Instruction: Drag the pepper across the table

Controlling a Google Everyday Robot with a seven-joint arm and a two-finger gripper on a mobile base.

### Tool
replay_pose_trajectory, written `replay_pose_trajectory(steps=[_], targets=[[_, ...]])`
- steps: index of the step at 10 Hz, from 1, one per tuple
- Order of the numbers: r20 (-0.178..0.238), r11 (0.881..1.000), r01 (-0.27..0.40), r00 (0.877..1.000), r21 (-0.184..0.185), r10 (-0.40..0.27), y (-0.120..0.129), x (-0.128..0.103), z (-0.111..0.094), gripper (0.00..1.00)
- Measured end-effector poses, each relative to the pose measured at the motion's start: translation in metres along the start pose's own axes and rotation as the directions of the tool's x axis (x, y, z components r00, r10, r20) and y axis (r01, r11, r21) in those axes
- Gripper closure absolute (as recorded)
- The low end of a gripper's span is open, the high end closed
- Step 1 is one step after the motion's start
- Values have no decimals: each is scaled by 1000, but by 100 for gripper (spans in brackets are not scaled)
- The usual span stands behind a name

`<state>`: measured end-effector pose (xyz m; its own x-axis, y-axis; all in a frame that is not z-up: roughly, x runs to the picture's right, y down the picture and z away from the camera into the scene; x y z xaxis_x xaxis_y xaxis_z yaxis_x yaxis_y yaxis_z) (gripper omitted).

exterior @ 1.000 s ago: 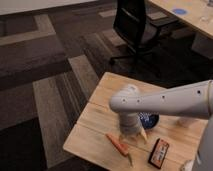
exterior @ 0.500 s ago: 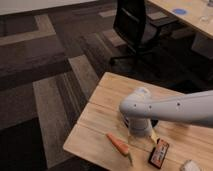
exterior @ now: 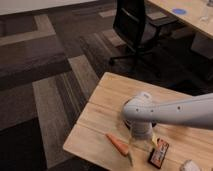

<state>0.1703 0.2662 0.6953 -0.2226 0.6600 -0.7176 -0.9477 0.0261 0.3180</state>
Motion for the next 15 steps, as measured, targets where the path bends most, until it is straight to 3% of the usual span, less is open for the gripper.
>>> replay_pose_trajectory(steps=[2,4,5,7,8,9,11,12,15], targets=[[-2,998,68,998,13,-68,19,3,-2,35],[2,978,206,978,40,-207,55,8,-16,35],[26,944,325,945,48,-327,90,8,-36,35],[72,885,463,882,45,-465,137,4,-66,35],[77,882,468,879,46,-471,140,3,-69,35],[86,886,461,882,51,-464,139,1,-74,35],[111,917,395,911,49,-398,122,-4,-83,35],[121,941,336,933,51,-339,101,-7,-81,35],[122,978,205,971,39,-208,58,-5,-58,35]])
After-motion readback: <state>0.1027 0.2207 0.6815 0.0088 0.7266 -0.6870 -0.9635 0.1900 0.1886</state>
